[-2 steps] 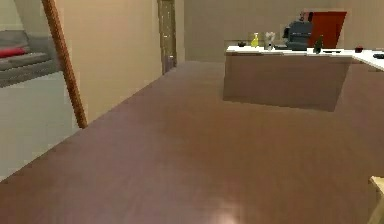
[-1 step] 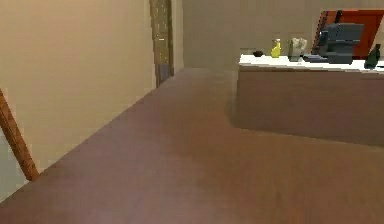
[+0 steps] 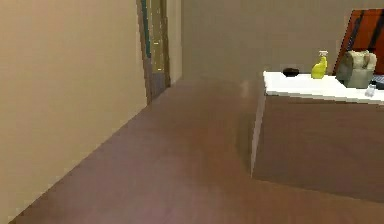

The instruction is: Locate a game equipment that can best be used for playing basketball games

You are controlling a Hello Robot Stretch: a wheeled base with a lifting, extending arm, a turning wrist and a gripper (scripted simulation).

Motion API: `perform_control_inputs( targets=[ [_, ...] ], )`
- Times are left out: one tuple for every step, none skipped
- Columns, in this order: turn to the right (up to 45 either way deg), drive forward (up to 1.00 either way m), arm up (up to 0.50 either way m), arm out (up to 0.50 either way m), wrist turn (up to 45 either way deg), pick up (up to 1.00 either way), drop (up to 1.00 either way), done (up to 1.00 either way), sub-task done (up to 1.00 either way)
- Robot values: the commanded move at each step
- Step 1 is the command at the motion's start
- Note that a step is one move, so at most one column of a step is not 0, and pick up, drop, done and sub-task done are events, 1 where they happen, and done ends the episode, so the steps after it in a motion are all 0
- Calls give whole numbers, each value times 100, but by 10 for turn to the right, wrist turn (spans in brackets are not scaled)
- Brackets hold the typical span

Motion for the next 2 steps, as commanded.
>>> perform_control_inputs(
  targets=[
    [0,100,0,0,0,0,0,0,0],
    [0,100,0,0,0,0,0,0,0]
  ],
)
